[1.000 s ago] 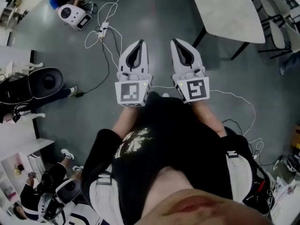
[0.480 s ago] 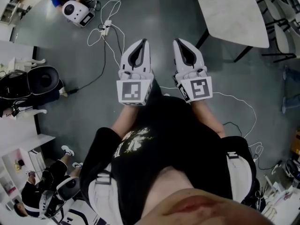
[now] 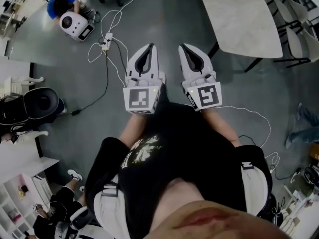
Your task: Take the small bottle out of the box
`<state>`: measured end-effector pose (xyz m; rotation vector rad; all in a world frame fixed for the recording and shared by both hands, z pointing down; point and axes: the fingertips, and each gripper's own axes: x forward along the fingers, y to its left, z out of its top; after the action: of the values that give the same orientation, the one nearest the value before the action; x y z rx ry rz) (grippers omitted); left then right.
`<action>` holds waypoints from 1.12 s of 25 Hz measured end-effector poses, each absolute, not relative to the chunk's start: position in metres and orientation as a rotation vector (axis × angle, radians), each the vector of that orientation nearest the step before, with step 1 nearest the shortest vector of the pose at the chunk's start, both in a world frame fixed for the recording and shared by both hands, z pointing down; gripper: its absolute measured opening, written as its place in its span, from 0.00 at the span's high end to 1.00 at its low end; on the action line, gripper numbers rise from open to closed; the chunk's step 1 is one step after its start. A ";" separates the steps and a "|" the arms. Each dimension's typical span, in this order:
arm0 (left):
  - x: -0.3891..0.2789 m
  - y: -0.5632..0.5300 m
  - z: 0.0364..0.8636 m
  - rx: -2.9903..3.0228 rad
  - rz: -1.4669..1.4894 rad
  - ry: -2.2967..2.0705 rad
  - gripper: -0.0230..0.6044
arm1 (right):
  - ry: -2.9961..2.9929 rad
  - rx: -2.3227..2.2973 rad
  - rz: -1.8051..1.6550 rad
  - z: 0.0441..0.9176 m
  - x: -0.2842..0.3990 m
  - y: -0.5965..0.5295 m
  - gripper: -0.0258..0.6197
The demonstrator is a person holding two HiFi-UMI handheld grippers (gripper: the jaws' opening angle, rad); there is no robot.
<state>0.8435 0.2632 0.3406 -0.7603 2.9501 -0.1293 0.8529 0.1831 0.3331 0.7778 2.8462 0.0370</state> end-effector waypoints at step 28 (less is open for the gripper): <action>0.505 0.327 0.330 -0.924 -0.096 2.928 0.96 | 2.907 0.679 0.021 0.316 0.521 0.248 0.97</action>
<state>0.5054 0.3268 0.3305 -0.9240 2.9276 -0.0955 0.5212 0.2478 0.3157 0.6786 2.9071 0.0210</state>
